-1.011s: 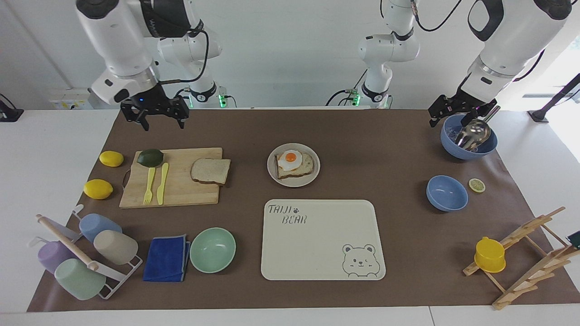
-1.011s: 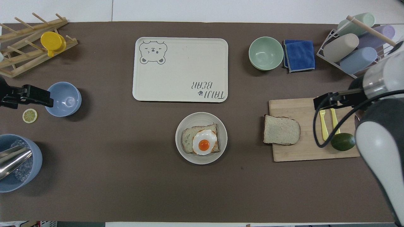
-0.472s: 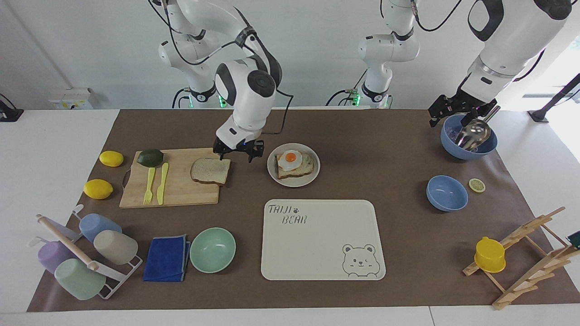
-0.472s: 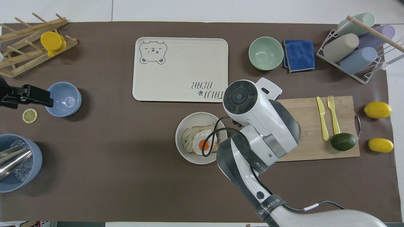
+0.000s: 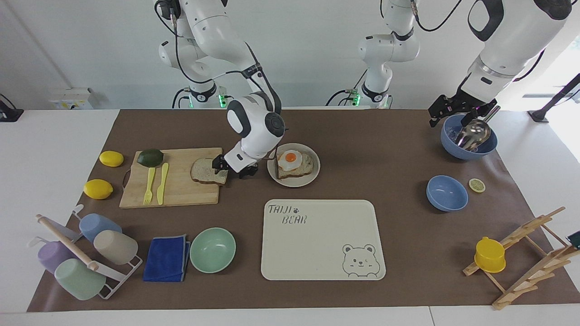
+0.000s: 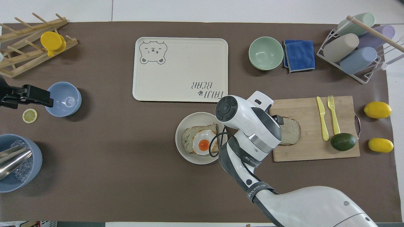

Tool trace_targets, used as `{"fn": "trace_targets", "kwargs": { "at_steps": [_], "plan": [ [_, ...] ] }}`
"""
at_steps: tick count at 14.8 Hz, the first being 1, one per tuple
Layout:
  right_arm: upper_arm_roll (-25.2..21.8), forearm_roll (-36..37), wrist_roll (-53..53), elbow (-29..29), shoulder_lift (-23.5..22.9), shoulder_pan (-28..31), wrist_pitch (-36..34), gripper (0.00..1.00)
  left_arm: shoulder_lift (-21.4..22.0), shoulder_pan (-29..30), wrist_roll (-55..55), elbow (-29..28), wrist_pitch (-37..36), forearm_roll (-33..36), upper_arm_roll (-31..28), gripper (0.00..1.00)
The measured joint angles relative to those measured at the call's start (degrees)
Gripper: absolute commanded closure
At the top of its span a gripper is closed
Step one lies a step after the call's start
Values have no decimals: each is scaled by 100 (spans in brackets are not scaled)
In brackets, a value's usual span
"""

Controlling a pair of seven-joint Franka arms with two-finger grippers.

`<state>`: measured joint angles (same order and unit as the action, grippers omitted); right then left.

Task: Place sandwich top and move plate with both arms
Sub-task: 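Carry the bread slice with the right gripper over the white plate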

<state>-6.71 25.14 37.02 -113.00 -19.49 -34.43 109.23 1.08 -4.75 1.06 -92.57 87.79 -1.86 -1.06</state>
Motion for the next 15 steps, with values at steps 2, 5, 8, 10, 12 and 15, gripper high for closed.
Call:
{"fn": "trace_targets", "kwargs": {
  "at_steps": [2,5,8,10,12,15],
  "plan": [
    [-1,173,0,-128,32,42,1,0,0,0,0,0,0,0,0,0],
    [0,324,-27,-235,86,59,1,62,0,0,0,0,0,0,0,0],
    [0,327,-279,-265,118,102,1,100,0,0,0,0,0,0,0,0],
    [2,327,-339,-230,145,125,-7,100,0,0,0,0,0,0,0,0],
    [70,317,-361,-67,185,113,-114,100,0,0,0,0,0,0,0,0],
    [616,-81,-367,765,179,43,-639,100,0,0,0,0,0,0,0,0]
  ]
}}
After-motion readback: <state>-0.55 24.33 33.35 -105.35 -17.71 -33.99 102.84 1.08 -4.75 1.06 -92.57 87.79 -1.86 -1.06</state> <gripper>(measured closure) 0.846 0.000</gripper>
